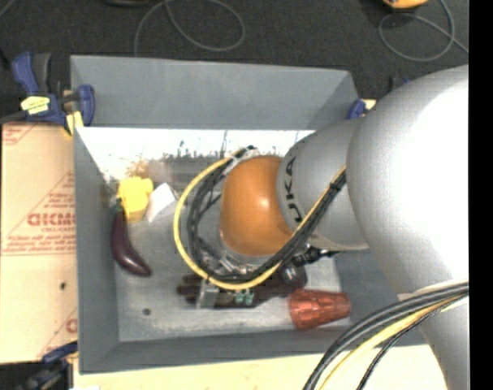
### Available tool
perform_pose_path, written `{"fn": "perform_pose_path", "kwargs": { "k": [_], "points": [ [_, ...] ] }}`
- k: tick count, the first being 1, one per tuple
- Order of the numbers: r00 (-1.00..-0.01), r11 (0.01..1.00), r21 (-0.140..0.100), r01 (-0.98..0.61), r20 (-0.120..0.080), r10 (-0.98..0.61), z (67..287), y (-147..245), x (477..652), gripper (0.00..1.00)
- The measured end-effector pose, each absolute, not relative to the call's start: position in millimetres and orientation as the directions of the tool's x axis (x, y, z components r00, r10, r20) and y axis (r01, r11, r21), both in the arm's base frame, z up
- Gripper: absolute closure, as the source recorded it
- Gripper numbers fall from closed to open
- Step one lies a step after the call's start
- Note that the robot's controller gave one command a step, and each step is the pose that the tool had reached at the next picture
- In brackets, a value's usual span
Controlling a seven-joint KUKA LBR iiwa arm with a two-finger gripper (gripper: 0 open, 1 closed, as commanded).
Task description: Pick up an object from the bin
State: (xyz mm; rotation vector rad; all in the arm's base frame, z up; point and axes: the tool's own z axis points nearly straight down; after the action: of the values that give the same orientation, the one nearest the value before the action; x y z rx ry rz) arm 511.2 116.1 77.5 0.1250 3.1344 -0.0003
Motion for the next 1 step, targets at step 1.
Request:
{"fn": "perform_pose_path", "kwargs": {
  "k": [1],
  "points": [
    [-0.997,0.997,0.0,0.081,-0.005,0.081,77.5,116.1,511.3,1.0]
  ]
}}
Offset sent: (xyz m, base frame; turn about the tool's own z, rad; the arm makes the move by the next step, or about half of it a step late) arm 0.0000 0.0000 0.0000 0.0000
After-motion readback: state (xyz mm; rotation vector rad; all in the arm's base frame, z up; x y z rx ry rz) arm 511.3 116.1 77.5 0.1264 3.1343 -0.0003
